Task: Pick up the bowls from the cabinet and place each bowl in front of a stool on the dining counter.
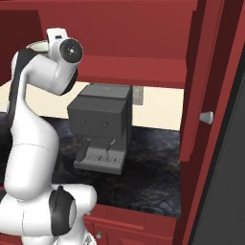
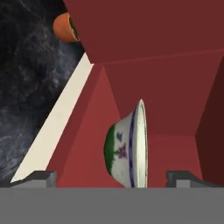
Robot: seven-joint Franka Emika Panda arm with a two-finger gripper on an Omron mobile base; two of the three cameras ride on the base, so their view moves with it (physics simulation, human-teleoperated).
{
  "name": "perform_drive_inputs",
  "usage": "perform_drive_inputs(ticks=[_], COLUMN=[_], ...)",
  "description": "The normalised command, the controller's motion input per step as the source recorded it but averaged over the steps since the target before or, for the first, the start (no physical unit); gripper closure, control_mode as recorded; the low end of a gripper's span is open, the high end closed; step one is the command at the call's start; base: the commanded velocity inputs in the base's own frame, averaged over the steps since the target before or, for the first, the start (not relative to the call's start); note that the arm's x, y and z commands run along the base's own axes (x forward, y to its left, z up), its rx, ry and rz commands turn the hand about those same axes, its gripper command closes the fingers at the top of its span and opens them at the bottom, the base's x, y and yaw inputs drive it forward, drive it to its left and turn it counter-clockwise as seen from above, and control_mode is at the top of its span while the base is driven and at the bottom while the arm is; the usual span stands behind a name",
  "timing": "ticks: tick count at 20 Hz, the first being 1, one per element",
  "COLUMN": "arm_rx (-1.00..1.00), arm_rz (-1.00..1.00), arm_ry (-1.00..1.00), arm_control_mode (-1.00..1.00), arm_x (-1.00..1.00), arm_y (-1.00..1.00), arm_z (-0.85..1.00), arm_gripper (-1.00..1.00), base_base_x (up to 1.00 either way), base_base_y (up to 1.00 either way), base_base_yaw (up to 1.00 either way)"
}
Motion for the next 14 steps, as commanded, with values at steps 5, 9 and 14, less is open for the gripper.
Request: perform_drive_inputs(ticks=[5,9,14], arm_rx=[-0.04,-0.02,0.0], arm_rz=[0.04,0.02,0.01], arm_ry=[0.09,0.07,0.03], arm_control_mode=[-1.0,-1.0,-1.0], arm_x=[0.37,0.38,0.34], arm_y=[0.12,0.21,0.16], arm_z=[0.2,0.01,0.0], arm_gripper=[-1.0,-1.0,-1.0], base_base_x=[0.0,0.0,0.0], base_base_y=[0.0,0.0,0.0], base_base_yaw=[0.0,0.0,0.0])
